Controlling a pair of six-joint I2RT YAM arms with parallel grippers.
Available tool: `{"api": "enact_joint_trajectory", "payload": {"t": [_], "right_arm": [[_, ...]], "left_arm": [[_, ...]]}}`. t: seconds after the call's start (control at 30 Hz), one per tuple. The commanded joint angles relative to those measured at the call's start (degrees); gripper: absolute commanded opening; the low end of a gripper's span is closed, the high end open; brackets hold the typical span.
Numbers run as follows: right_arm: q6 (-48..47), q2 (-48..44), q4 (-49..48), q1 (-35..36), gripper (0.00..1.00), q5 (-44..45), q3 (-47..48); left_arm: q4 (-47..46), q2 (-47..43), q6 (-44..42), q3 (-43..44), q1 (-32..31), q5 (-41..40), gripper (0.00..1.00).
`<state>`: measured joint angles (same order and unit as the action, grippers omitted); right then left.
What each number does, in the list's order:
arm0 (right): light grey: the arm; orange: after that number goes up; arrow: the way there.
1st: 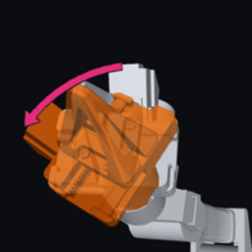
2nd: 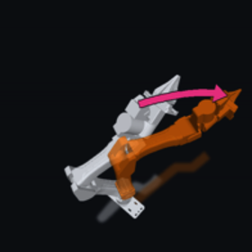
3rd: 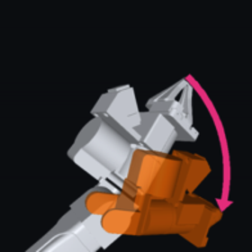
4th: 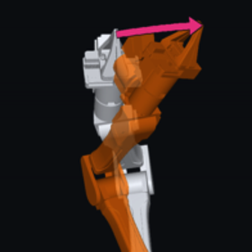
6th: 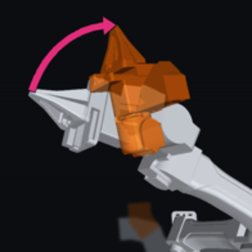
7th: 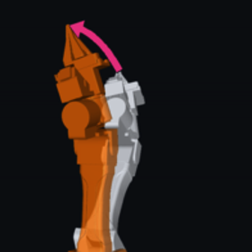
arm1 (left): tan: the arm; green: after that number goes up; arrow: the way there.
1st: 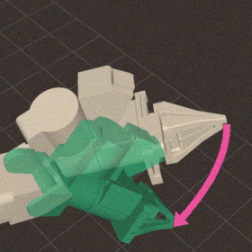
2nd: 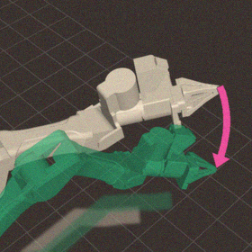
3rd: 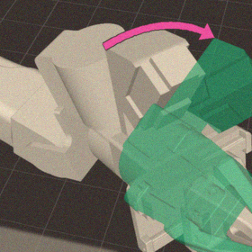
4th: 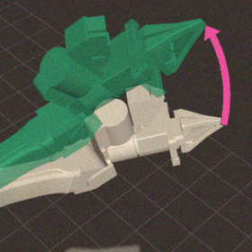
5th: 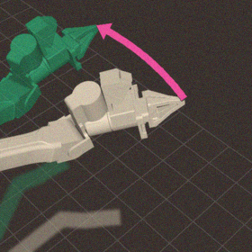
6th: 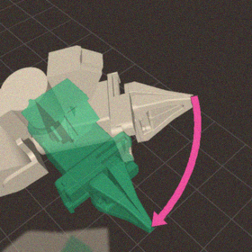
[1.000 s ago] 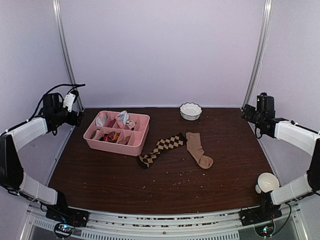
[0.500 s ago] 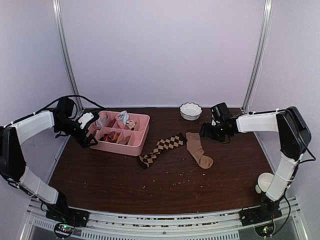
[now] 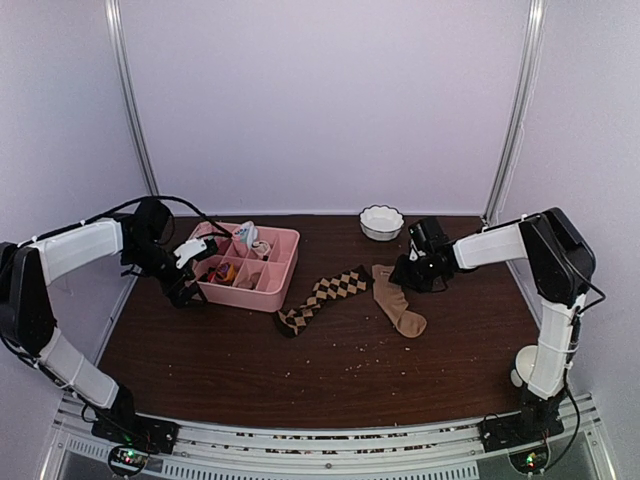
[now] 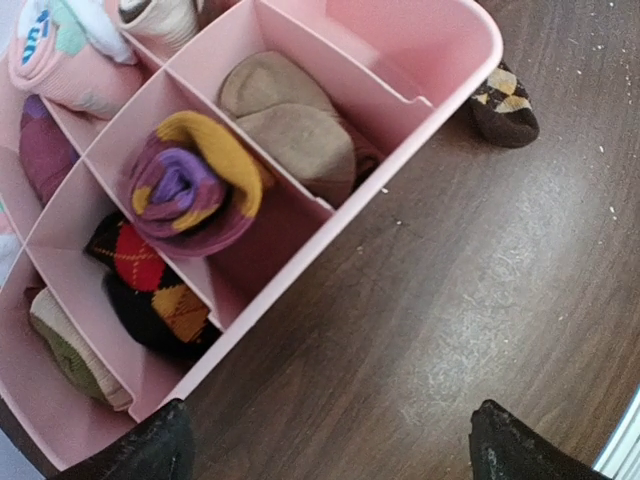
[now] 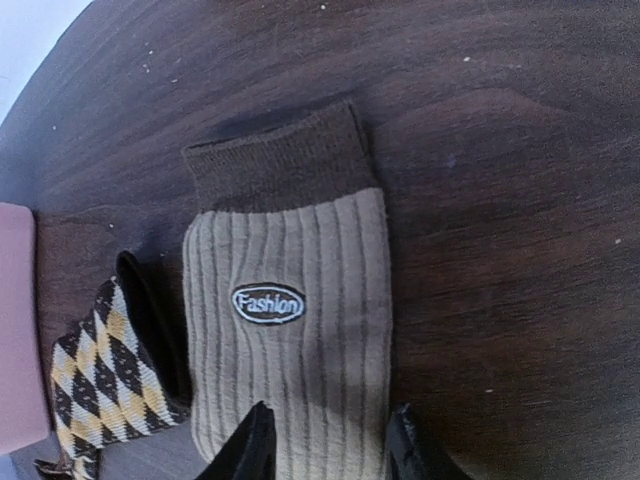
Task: Roll the socks
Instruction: Pick up the sock from the center of the board, then adjust the sock at the center of the board.
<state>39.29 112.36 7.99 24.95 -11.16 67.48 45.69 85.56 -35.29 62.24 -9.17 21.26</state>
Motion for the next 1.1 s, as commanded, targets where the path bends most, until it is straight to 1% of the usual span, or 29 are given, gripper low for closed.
{"api": "enact_joint_trajectory", "payload": {"t": [0.0, 0.03, 0.1, 0.17, 0.3, 0.43, 0.6, 0.7, 0.8, 0.9, 0.97, 1.07], "right_arm": [[2.8, 1.2, -3.0, 0.5, 0.32, -4.0, 1.1], [3.1, 1.1, -3.4, 0.6, 0.28, -4.4, 1.1], [3.4, 0.5, -3.8, 0.6, 0.15, -5.3, 1.2], [3.2, -0.7, -4.0, 0.6, 0.0, -5.6, 1.0], [0.9, -5.1, -4.6, 0.7, 0.0, -4.9, 0.3], [-2.4, -9.8, -4.4, 0.9, 0.0, -3.9, -0.2], [-7.5, -15.9, -3.0, 2.0, 0.0, -2.4, -0.3], [-13.2, -18.5, 0.1, 4.4, 0.0, 1.1, 0.8], [-20.6, -20.2, 3.7, 8.5, 0.0, 4.8, 1.6], [-26.6, -21.4, 5.1, 15.7, 0.0, 8.4, -0.7], [-28.8, -21.4, 5.0, 21.1, 0.0, 10.6, -3.3], [-29.5, -20.3, 3.5, 29.7, 0.0, 12.0, -7.7]], "left_arm": [[2.3, 1.2, -0.7, 0.5, -2.6, 0.4, 0.98], [2.9, 1.5, -0.8, 1.2, -3.0, 0.6, 0.98], [4.2, 2.1, -0.7, 2.6, -3.8, 0.9, 0.98], [4.6, 2.3, -0.1, 4.0, -4.3, 1.4, 0.98], [4.9, 2.8, 1.5, 6.8, -5.2, 4.9, 0.98], [6.6, 4.3, 2.4, 10.7, -7.3, 6.5, 0.98], [10.0, 8.6, 4.9, 18.7, -8.2, 8.8, 0.98], [11.3, 10.8, 5.9, 23.0, -8.2, 10.1, 0.98], [11.8, 11.8, 6.5, 25.0, -8.2, 10.4, 0.98], [12.1, 11.9, 6.6, 25.5, -8.2, 10.3, 0.98], [12.4, 11.8, 6.4, 25.3, -8.2, 10.1, 0.98], [12.6, 11.4, 6.0, 24.5, -8.3, 9.5, 0.98]]}}
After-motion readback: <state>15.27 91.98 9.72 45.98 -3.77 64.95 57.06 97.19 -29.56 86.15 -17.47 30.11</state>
